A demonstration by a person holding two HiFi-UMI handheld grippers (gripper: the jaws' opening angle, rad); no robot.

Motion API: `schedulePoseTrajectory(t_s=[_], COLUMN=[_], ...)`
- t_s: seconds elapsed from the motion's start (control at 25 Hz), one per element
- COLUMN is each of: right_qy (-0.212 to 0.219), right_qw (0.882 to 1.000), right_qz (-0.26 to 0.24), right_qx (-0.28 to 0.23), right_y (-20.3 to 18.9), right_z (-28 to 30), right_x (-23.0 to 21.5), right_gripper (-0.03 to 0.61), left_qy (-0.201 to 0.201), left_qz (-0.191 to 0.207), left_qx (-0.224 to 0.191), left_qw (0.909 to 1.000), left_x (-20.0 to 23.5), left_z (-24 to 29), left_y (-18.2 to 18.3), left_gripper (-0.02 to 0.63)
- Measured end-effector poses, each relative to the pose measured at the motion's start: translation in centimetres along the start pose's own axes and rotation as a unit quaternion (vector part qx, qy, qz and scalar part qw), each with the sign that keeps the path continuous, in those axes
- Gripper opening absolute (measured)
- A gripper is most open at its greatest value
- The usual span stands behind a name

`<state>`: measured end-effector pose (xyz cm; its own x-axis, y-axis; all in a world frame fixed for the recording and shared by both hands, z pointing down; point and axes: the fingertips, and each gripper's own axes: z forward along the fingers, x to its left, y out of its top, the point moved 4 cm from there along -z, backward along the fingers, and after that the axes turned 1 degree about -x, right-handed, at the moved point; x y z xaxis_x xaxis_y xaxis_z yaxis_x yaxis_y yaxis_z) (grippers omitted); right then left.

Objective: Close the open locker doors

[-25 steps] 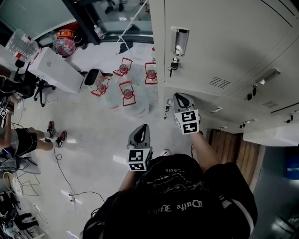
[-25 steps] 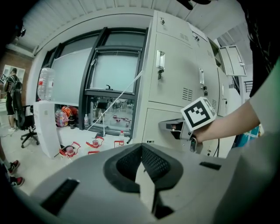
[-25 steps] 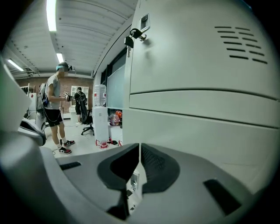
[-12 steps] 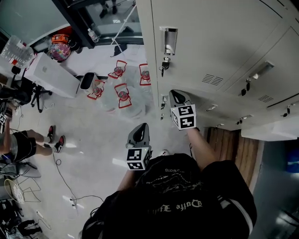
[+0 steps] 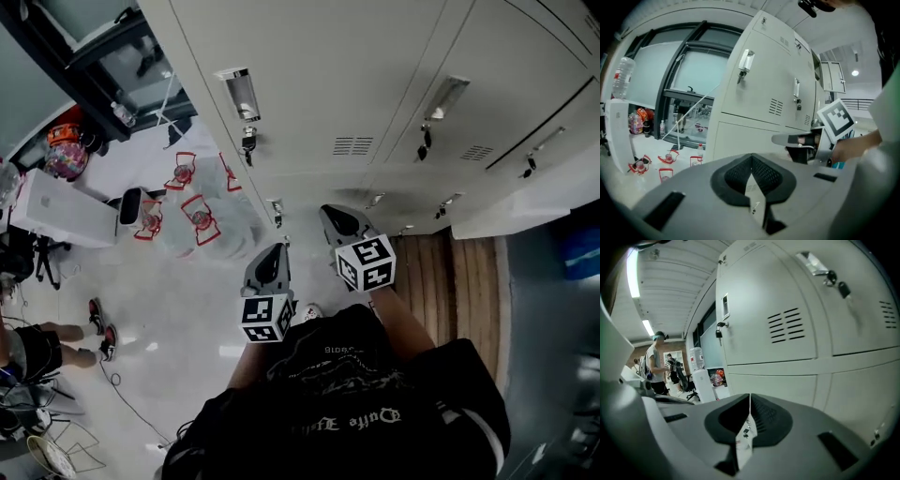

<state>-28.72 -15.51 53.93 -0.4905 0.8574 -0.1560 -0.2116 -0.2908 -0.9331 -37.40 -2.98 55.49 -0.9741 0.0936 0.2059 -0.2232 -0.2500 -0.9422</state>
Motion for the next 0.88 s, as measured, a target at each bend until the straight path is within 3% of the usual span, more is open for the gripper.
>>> schedulePoseTrajectory(t_s=[0.16,0.36,0.72,0.88], right_qy=[-0.053,-0.149,-0.285,-0.322], right_qw=[0.998,0.986,0.946,0.927], right_qz=[0.031,0.037,0.042,0.036], right_qx=[-0.02,-0.061,-0.146,-0.19], right_y=[1.3,2.9,7.0,9.9], right_z=[-5.6,-14.4,-30.7,-37.7], right_x=[-4.0,-8.6,-18.2,-22.5], right_gripper=[0.009,0.009,0.01,0.033], left_qy=[-0.066,-0.157,-0.267,-0.296], left_qz=[0.012,0.032,0.056,0.065], left_qx=[0.012,0.03,0.047,0.044], left_qw=[0.9977,0.9866,0.9611,0.952], left_x=[-4.0,-10.2,-22.2,-27.0], left_z=[2.3,4.9,8.1,9.6], left_y=[0.3,0.5,1.1,1.7], left_gripper=[0.008,0.008,0.008,0.008])
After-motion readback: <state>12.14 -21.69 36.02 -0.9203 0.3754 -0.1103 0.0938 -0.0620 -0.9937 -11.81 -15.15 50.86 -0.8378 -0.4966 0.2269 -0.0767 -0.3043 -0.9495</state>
